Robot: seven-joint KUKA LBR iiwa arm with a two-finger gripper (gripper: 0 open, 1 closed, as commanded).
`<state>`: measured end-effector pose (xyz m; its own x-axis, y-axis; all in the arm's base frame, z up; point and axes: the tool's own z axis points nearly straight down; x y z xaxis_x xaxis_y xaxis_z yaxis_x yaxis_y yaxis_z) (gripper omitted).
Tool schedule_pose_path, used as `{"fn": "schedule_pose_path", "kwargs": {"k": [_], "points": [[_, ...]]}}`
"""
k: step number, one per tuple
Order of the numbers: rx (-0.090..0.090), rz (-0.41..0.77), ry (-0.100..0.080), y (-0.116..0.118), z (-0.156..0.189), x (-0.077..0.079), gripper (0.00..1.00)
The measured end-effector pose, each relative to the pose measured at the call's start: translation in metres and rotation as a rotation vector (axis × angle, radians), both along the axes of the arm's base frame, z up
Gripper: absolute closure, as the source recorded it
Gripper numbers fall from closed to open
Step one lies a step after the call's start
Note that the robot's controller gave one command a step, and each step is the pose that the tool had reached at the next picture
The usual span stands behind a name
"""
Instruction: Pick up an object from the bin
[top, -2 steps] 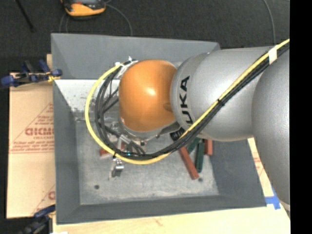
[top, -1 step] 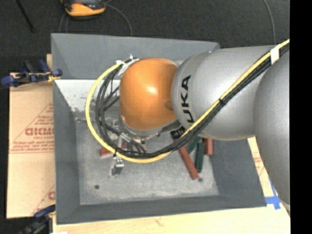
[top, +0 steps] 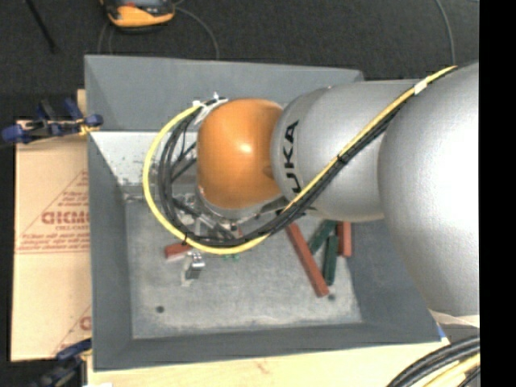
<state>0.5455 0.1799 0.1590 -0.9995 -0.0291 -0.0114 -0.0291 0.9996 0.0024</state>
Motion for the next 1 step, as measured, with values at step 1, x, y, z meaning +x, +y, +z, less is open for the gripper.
{"fn": "schedule_pose_path", "kwargs": {"k": [1], "points": [[0.002,-0.019,0.000,-0.0252,-0.0699,-0.0035,0.00]]}}
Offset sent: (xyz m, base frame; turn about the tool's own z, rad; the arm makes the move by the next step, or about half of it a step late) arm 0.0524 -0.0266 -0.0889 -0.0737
